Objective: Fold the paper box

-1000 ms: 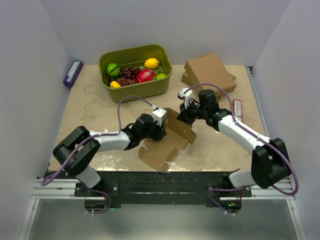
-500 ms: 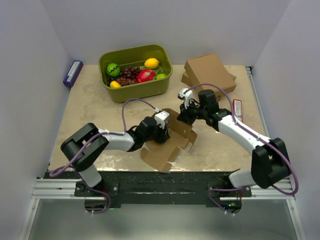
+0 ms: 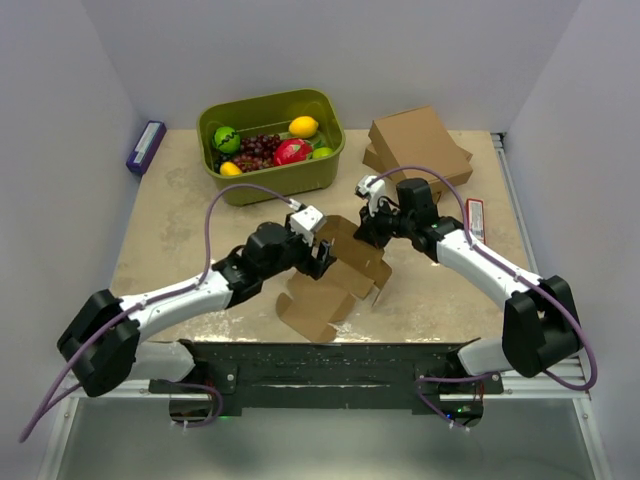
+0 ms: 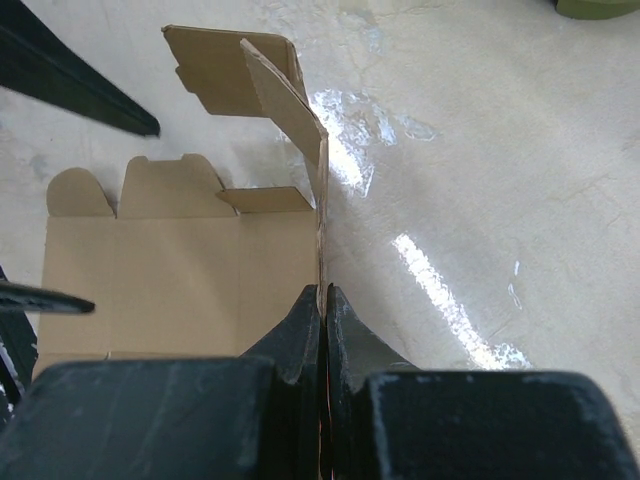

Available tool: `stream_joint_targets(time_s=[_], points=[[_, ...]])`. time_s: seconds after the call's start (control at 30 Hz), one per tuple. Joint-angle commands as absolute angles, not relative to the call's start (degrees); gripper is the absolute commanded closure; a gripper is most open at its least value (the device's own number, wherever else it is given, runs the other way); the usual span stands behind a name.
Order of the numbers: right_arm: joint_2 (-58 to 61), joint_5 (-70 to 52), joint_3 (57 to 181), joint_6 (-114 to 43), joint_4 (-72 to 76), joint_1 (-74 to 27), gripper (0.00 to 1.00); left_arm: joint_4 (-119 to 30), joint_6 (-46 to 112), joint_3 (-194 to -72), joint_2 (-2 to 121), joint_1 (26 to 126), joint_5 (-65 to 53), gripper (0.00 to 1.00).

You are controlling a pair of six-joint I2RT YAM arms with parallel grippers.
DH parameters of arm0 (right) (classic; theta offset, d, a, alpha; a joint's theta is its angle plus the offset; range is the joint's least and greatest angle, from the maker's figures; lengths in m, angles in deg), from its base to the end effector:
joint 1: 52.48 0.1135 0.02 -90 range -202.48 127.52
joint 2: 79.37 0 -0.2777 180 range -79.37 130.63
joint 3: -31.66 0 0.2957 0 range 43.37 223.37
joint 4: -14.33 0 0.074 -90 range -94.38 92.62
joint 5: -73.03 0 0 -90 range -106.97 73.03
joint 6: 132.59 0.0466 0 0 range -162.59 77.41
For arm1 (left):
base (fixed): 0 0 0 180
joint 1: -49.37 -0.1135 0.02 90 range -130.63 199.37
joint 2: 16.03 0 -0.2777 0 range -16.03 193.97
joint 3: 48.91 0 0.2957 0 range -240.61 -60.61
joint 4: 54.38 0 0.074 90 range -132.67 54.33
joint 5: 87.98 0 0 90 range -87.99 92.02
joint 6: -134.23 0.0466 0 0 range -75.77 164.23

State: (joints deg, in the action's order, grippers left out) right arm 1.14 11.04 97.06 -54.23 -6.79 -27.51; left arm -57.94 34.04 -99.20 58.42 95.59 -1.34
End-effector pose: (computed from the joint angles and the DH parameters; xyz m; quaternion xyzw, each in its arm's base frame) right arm 0.3104 0.1687 0.2423 -0.3757 0.7872 0.2653 0.4107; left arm 0.2251 -0.2388 0.2176 0.2700 0.7763 -0.2902 0.4901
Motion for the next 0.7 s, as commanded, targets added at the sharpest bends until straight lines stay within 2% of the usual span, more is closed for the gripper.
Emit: stream_joint_targets(time_s=[0.0, 0.17, 0.37, 0.67], points=[[0.78, 12.03, 100.49, -54.89, -5.90, -27.43, 1.00, -52.61, 39.66, -103.23, 55.42, 90.44, -2.72, 0.22], [0.96, 12.56, 100.67, -54.89, -6.17, -27.52, 1.00, -49.89, 43.97, -111.31, 59.71, 86.38, -11.77, 0.18], [0.96, 12.73, 100.85, -54.89, -6.78, -27.52, 1.00, -45.94, 48.80, -120.19, 64.82, 85.24, -13.79, 0.17], [1.49, 12.91, 101.11, -55.24, -6.96, -27.52, 1.00, -39.34, 51.79, -127.06, 71.41, 84.35, -20.66, 0.22]])
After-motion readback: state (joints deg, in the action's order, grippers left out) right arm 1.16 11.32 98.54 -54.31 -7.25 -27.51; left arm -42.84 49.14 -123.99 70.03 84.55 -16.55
